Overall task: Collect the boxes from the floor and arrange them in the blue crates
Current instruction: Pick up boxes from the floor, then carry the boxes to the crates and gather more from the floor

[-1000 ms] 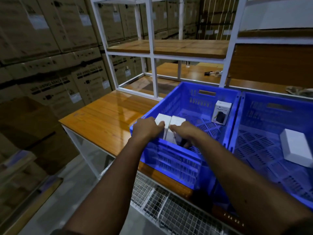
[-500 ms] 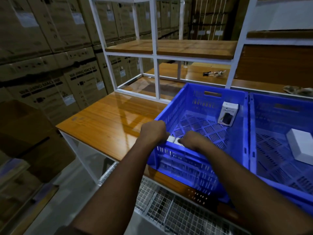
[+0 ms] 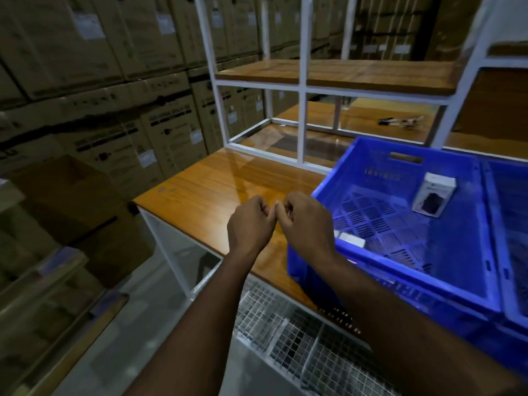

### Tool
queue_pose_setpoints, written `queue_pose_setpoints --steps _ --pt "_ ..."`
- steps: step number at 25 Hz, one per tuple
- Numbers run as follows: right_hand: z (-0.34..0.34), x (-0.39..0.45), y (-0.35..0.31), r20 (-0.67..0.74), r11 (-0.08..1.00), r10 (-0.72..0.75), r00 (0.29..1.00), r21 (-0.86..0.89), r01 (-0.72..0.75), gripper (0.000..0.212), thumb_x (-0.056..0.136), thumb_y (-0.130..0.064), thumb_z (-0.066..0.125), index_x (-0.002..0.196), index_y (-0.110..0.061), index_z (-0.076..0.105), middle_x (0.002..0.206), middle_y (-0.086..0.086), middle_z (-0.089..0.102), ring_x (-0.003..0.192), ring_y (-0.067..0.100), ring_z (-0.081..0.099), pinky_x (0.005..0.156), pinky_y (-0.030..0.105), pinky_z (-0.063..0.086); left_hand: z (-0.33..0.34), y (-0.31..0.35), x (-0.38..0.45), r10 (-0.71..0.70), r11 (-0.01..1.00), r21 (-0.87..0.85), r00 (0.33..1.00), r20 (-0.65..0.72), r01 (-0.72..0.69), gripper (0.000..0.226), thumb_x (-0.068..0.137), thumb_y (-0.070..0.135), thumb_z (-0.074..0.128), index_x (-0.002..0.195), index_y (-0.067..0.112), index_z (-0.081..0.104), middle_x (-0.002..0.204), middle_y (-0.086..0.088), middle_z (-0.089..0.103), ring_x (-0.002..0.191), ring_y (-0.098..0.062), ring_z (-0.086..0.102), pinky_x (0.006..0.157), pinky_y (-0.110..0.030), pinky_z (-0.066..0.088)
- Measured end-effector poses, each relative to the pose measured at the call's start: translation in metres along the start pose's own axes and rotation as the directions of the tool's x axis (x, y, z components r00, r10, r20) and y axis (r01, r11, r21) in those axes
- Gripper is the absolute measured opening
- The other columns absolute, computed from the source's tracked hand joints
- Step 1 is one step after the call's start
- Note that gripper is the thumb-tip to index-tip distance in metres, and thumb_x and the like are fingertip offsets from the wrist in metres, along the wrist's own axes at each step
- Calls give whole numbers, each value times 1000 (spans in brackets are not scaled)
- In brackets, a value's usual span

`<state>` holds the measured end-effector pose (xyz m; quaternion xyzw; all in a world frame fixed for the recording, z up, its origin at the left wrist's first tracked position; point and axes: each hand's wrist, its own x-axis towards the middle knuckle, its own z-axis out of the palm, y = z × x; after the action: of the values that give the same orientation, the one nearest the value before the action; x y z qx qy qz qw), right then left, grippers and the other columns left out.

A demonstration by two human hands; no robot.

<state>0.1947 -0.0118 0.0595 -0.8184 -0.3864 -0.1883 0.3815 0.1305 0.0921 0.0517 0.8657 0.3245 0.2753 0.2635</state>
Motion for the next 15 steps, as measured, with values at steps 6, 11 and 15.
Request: queue_pose_setpoints --steps 6,11,15 --pt "68 -37 -45 215 948 -176 961 299 107 25 92 -32 57 71 -21 52 69 -8 49 64 13 46 55 34 35 -30 -75 -47 -251 959 90 954 -163 267 42 96 31 54 63 22 30 62 0 40 54 -21 37 48 -34 18" --pt "105 -82 -73 620 939 -260 740 343 42 27 93 -34 54 68 -24 49 65 -3 51 63 19 50 55 32 35 -59 -125 -120 -516 826 88 809 -282 557 40 90 25 57 58 18 34 56 -1 38 58 -23 41 47 -34 18" --pt "116 -138 -95 796 924 -361 485 375 71 24 90 -32 54 68 -23 52 70 0 59 71 23 57 58 30 37 -70 -146 -202 -676 670 43 632 -379 741 38 88 25 56 58 16 35 56 -1 39 60 -24 44 49 -33 21"
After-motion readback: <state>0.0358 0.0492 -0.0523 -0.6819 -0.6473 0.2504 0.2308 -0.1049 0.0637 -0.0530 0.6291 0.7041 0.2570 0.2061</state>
